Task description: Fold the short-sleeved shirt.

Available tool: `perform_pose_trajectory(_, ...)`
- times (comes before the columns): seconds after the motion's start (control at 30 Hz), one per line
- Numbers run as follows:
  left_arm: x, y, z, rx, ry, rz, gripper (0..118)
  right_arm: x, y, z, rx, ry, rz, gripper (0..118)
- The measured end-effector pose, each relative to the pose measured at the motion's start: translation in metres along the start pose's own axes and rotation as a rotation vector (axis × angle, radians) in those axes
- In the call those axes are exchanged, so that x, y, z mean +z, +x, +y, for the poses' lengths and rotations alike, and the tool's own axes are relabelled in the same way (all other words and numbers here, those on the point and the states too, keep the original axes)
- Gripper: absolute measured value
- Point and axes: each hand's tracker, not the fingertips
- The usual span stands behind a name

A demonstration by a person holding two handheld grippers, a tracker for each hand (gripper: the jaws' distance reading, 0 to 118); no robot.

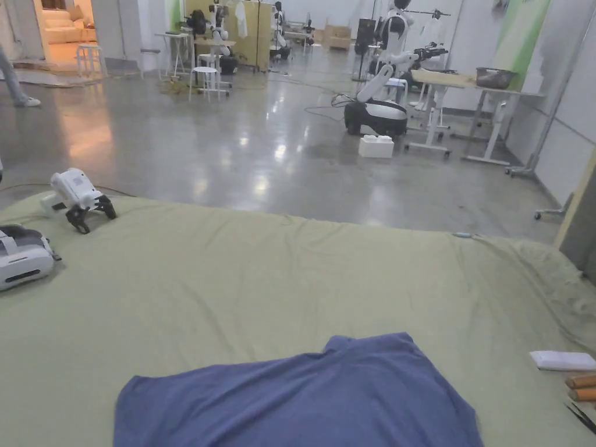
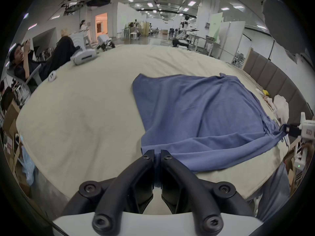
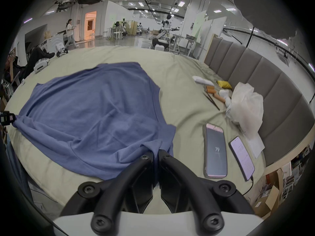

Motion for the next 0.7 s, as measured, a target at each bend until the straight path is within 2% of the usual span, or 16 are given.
perform_pose_trajectory(0.03,0.002,0.001,-0.001,0.017,-0.006,0.001,21,-0.003,-0.001,-0.002,-0.004,-0.004,-0.002,13)
perform_pose_trajectory(0.07,0.002,-0.001,0.0,0.029,-0.002,-0.002,32,-0.004,-0.002,-0.003,-0.008,-0.004,-0.006,26)
perform_pose_trajectory(0.1,0.003,-0.002,0.001,0.032,0.001,0.005,42,-0.002,0.0,-0.001,-0.009,-0.003,-0.007,46)
perform_pose_trajectory(0.13,0.008,-0.002,0.002,0.034,0.012,0.009,46,0.002,-0.002,0.002,-0.008,0.006,-0.017,53)
perform_pose_trajectory(0.17,0.013,-0.002,0.006,0.037,0.03,0.009,46,0.006,-0.002,0.004,-0.01,0.02,-0.027,53)
perform_pose_trajectory(0.2,0.017,-0.002,0.01,0.037,0.063,0.004,57,0.012,-0.002,0.009,-0.015,0.064,-0.032,70)
perform_pose_trajectory(0.23,0.022,0.0,0.016,0.031,0.096,-0.001,66,0.019,-0.003,0.016,-0.023,0.11,-0.022,78)
perform_pose_trajectory(0.27,0.027,0.002,0.023,0.019,0.119,-0.003,71,0.025,-0.005,0.023,-0.03,0.153,-0.015,80)
perform_pose_trajectory(0.57,0.07,0.064,0.08,-0.07,0.45,0.01,70,0.063,-0.05,0.093,-0.129,0.539,0.04,77)
perform_pose_trajectory(0.6,0.072,0.072,0.086,-0.087,0.47,0.029,66,0.065,-0.057,0.096,-0.147,0.561,0.057,71)
perform_pose_trajectory(0.67,0.077,0.087,0.092,-0.112,0.529,0.054,47,0.068,-0.07,0.11,-0.17,0.605,0.076,52)
perform_pose_trajectory(0.7,0.079,0.095,0.095,-0.12,0.553,0.058,34,0.07,-0.076,0.114,-0.174,0.628,0.083,30)
